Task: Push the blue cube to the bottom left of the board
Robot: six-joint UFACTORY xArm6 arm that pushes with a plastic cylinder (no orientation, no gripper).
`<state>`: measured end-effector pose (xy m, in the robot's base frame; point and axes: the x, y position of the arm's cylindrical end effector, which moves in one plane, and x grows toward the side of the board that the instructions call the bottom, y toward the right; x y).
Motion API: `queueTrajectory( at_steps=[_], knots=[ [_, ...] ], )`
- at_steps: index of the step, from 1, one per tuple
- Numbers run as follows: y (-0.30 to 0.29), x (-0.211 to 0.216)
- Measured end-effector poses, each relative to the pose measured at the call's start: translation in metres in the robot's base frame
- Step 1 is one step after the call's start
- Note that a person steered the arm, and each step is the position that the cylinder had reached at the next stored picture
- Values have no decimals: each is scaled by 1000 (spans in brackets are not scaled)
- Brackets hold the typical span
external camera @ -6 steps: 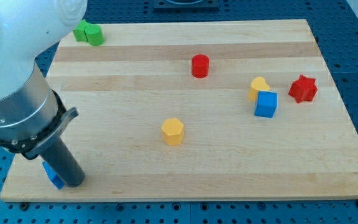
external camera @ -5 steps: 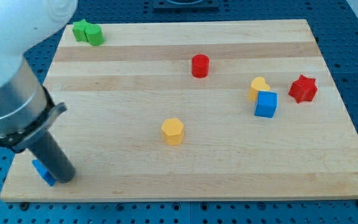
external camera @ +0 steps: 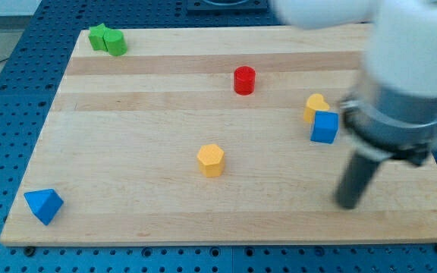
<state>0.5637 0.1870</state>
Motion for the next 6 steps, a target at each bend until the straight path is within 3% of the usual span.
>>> queueTrajectory(
  at_steps=[1, 3, 4, 6],
  knots=[
    [47, -40],
    [-4, -115],
    [-44, -123],
    [-104, -95]
  ],
)
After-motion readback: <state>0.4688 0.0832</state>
